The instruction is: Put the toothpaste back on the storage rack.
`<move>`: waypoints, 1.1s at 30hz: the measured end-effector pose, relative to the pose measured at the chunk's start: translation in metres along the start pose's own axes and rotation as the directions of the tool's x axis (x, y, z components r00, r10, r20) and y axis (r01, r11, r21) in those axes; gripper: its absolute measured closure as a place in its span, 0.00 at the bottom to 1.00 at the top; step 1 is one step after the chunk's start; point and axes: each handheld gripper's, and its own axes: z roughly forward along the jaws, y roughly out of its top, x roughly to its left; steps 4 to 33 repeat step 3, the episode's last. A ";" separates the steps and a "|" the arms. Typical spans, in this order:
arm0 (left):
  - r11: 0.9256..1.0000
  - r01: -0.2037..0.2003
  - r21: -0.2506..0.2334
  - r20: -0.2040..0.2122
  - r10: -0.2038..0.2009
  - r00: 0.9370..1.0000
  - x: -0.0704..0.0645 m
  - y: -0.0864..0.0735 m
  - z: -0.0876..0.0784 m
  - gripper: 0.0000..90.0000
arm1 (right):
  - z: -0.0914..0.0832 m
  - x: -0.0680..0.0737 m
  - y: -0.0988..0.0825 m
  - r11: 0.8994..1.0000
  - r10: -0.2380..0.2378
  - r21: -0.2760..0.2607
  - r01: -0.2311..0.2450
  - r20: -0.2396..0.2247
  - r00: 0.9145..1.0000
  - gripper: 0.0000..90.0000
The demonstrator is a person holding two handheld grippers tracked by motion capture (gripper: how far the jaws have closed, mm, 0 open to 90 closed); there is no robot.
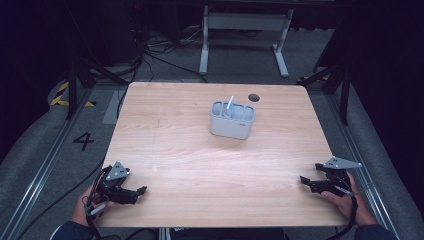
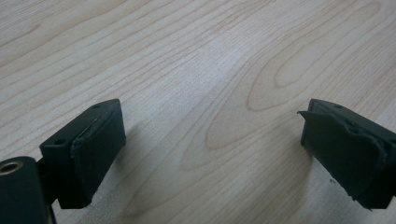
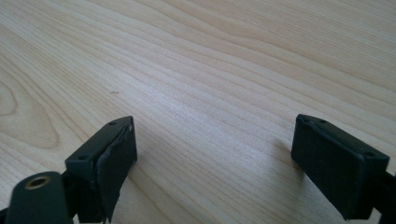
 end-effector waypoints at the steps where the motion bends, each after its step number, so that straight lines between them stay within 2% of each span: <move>1: 1.000 0.004 0.002 -0.002 -0.004 1.000 0.000 0.000 0.000 0.07 | 0.000 0.000 0.000 1.000 0.000 0.000 0.000 0.000 1.000 0.16; 33: 1.000 -0.001 0.008 0.004 0.001 1.000 0.000 0.001 0.001 0.05 | 0.000 0.000 0.000 1.000 -0.001 0.001 0.001 -0.001 1.000 0.16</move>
